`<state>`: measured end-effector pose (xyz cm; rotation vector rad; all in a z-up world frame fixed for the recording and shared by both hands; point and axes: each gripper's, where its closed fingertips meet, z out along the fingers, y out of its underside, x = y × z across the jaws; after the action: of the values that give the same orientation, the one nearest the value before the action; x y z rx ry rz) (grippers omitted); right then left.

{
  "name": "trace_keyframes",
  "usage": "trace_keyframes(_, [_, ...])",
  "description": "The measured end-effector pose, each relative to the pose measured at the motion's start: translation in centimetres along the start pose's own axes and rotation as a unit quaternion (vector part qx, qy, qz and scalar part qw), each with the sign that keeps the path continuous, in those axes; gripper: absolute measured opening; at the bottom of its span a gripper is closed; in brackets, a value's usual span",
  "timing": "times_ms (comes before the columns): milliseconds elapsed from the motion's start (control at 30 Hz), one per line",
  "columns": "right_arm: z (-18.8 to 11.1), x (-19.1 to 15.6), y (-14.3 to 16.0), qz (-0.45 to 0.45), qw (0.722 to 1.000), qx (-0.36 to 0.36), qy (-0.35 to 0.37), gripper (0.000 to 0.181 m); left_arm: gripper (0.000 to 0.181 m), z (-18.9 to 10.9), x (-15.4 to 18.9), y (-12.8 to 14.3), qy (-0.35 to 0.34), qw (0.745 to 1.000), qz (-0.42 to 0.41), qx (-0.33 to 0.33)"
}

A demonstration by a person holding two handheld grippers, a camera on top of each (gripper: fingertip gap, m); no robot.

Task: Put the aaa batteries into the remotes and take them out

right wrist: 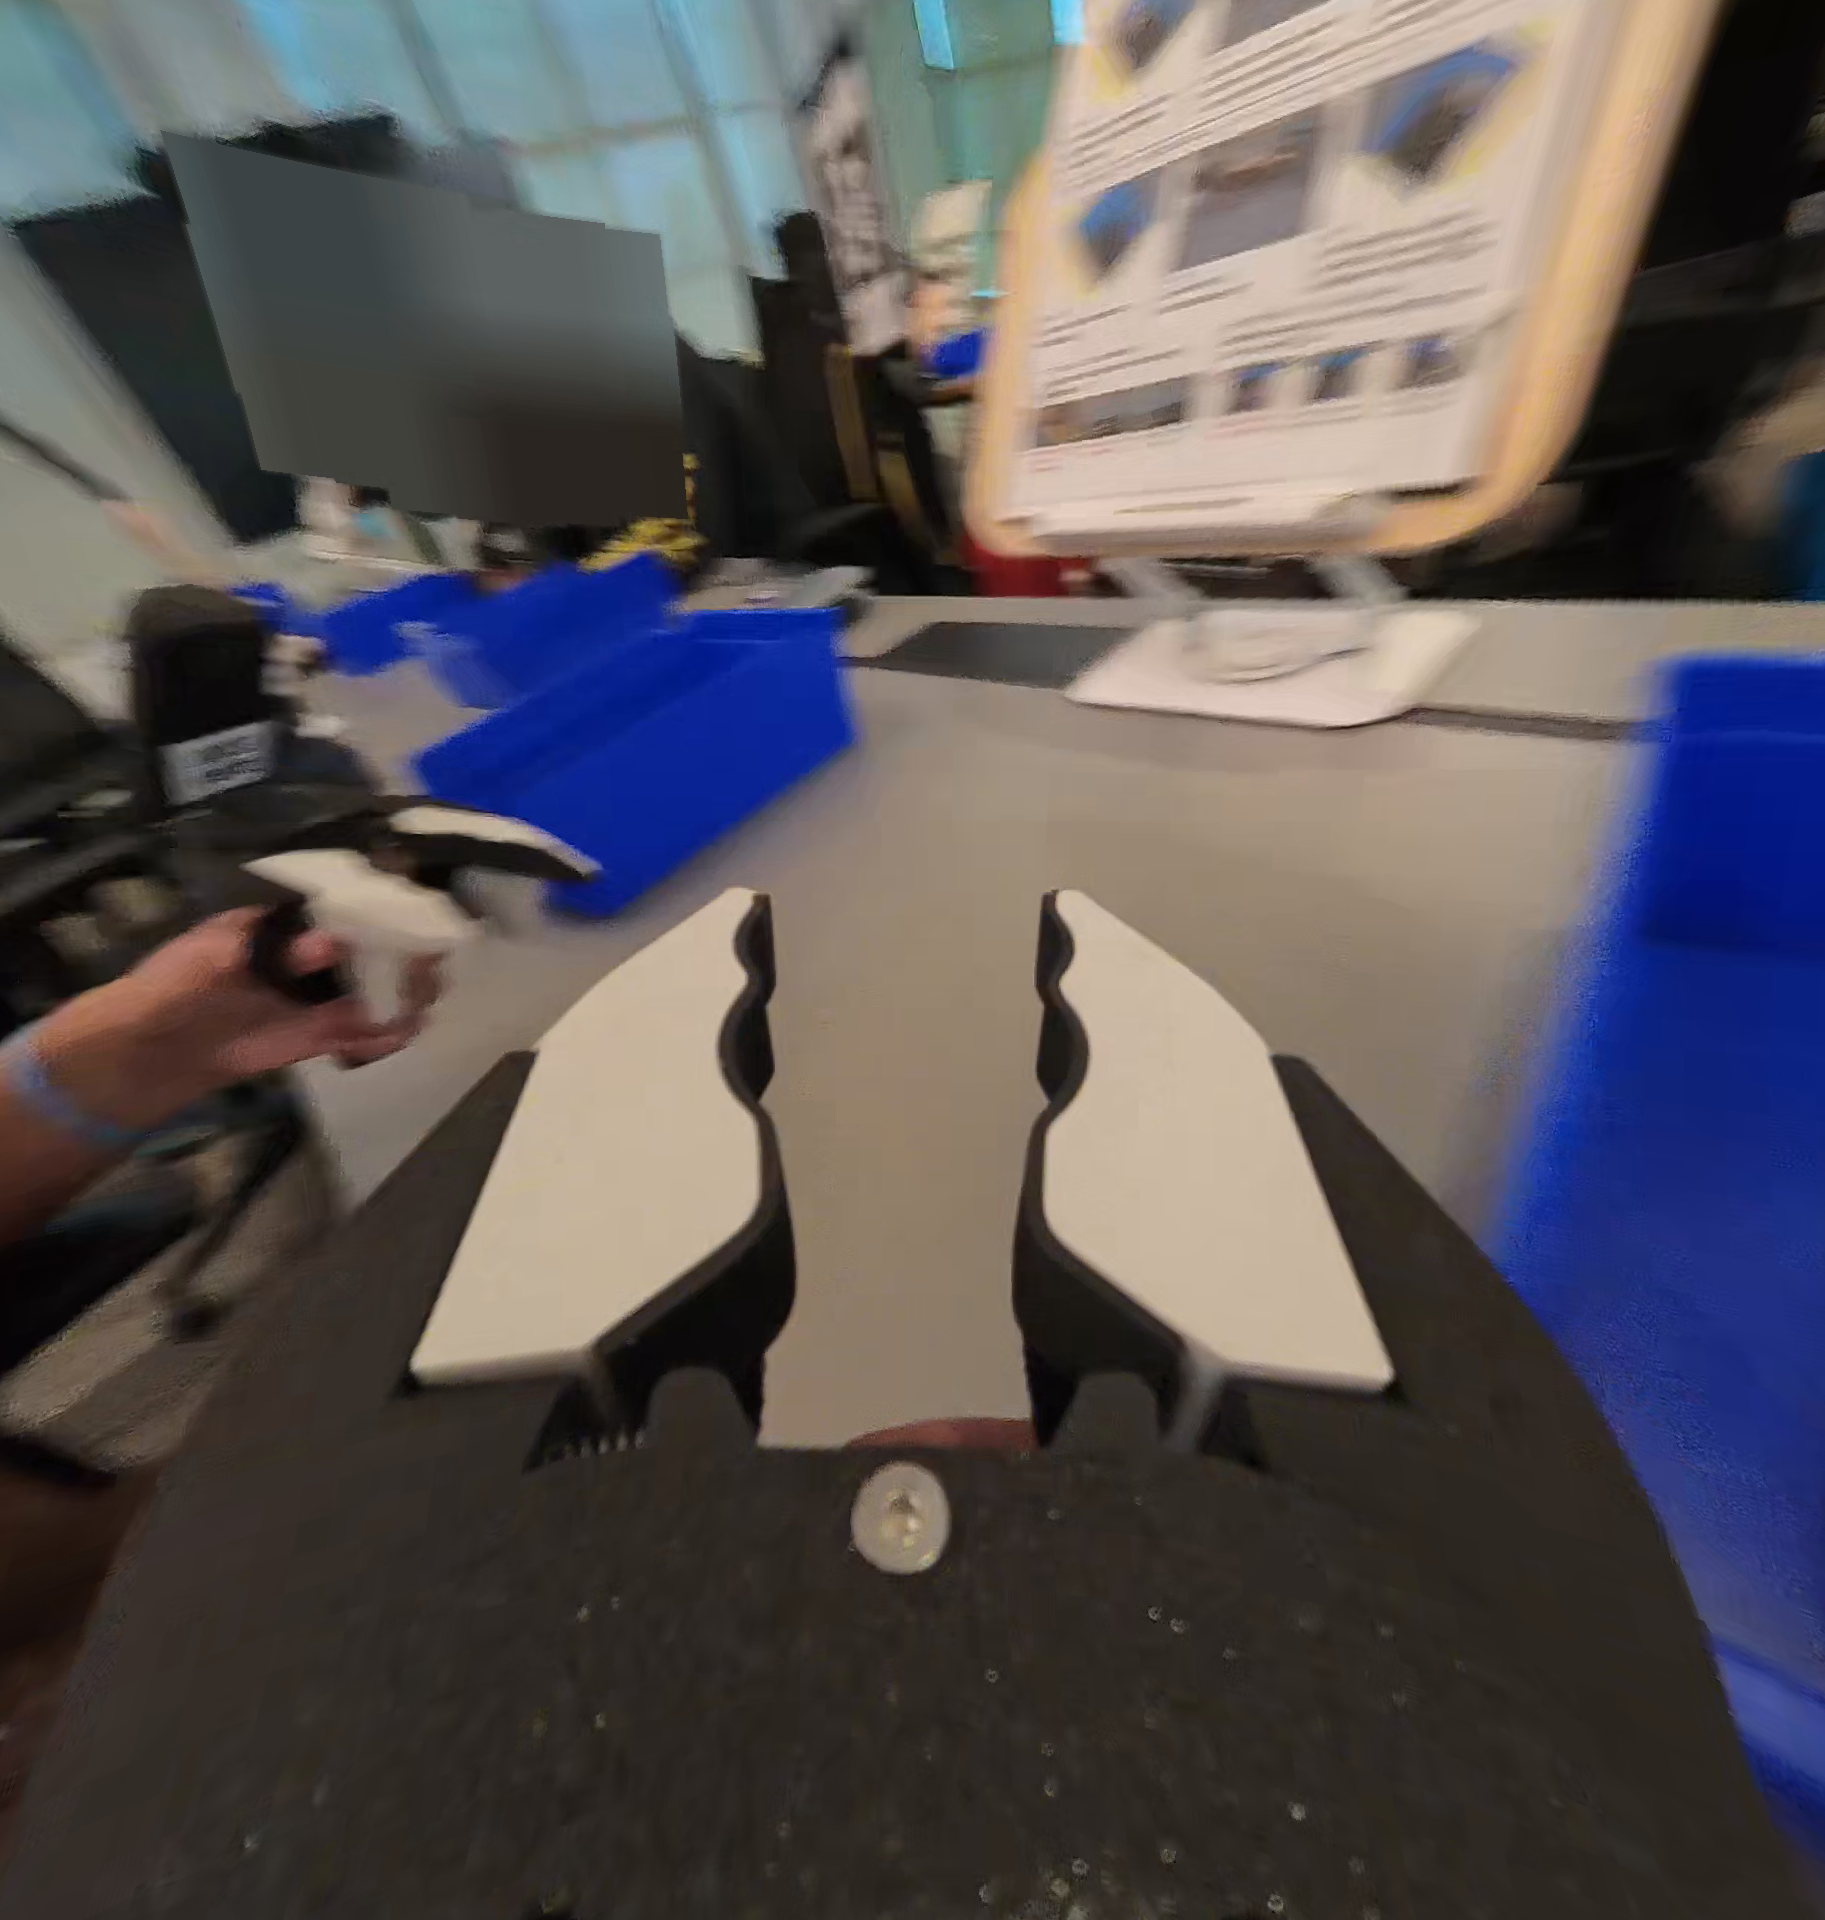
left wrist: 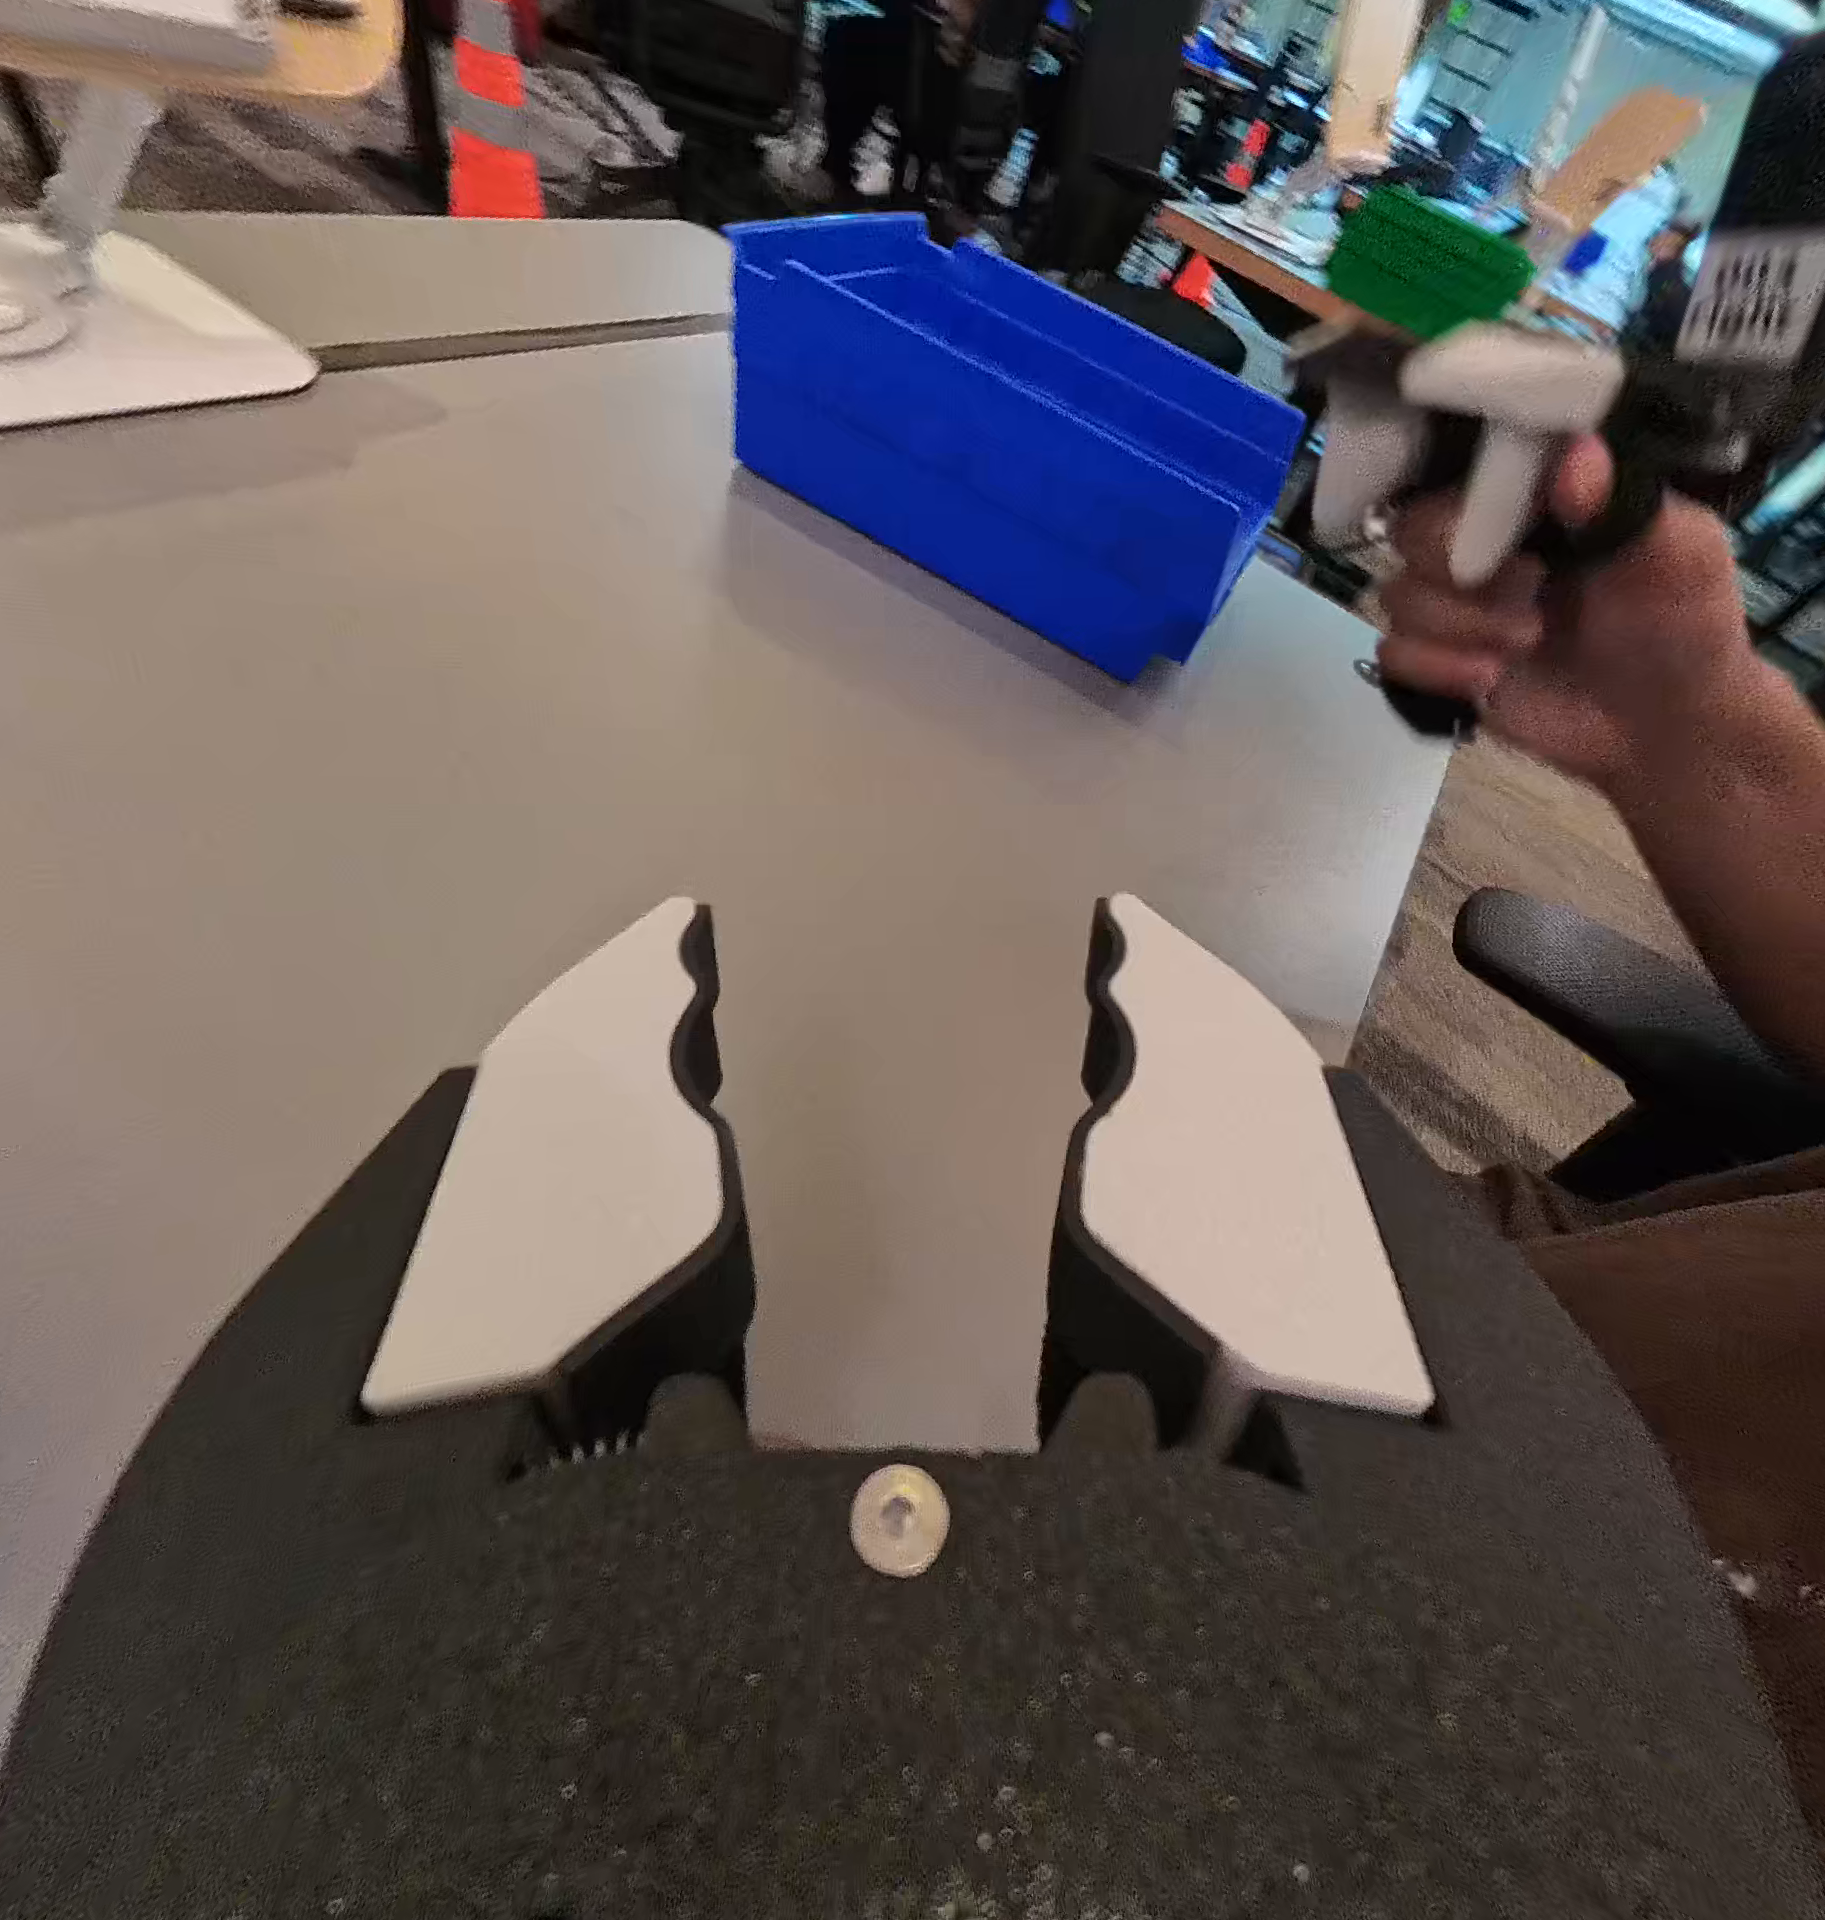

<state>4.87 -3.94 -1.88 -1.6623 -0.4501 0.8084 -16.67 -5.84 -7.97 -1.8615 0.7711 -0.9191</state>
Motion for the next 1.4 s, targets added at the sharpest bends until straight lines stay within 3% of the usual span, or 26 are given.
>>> trace_keyframes(67, [0.7, -3.5, 3.9, 0.008, 0.998, -0.005, -0.059, 0.048, 0.068, -1.6, 0.2, 1.4, -0.026, 0.999, -0.029, 0.011])
trace_keyframes(167, [0.4, -5.3, 6.9, -0.035, 0.998, -0.013, -0.059, 0.047, 0.064, -3.4, 0.4, 3.5, -0.053, 0.996, -0.064, 0.037])
trace_keyframes(300, [-0.9, -6.3, 6.2, -0.06, 0.996, 0.021, -0.065, 0.04, 0.066, -4.5, 0.2, 5.3, -0.081, 0.995, -0.061, 0.025])
trace_keyframes(567, [0.4, -5.1, 7.0, -0.047, 0.997, 0.009, -0.06, 0.038, 0.07, -7.0, -0.9, 4.3, -0.117, 0.991, -0.061, 0.015])
trace_keyframes(667, [0.8, -5.4, 6.9, -0.051, 0.997, 0.011, -0.062, 0.038, 0.071, -10.9, -5.4, 1.2, -0.183, 0.981, -0.055, -0.009])
trace_keyframes(767, [1.1, -5.8, 7.6, -0.073, 0.995, -0.003, -0.064, 0.038, 0.075, -14.4, -13.9, -0.3, -0.31, 0.945, -0.04, -0.096])
trace_keyframes(833, [1.3, -6.2, 7.8, -0.084, 0.994, -0.01, -0.072, 0.038, 0.078, -15.5, -19.6, 0.3, -0.384, 0.909, -0.041, -0.159])
trace_keyframes(933, [1.3, -6.6, 7.8, -0.071, 0.994, -0.007, -0.085, 0.038, 0.084, -14.8, -24.9, 2.7, -0.407, 0.88, -0.101, -0.224])
trace_keyframes(1100, [1.3, -6.6, 8.5, -0.07, 0.993, -0.021, -0.088, 0.038, 0.084, -14.1, -29.3, 5.2, -0.436, 0.848, -0.123, -0.276])
trace_keyframes(1267, [1.1, -6.4, 8.8, -0.066, 0.994, -0.028, -0.085, 0.038, 0.076, -12.8, -30.2, 5.8, -0.426, 0.847, -0.125, -0.292])
trace_keyframes(1400, [1.2, -6.3, 8.9, -0.057, 0.994, -0.03, -0.083, 0.038, 0.085, -12.1, -30.5, 5.8, -0.43, 0.84, -0.114, -0.312])
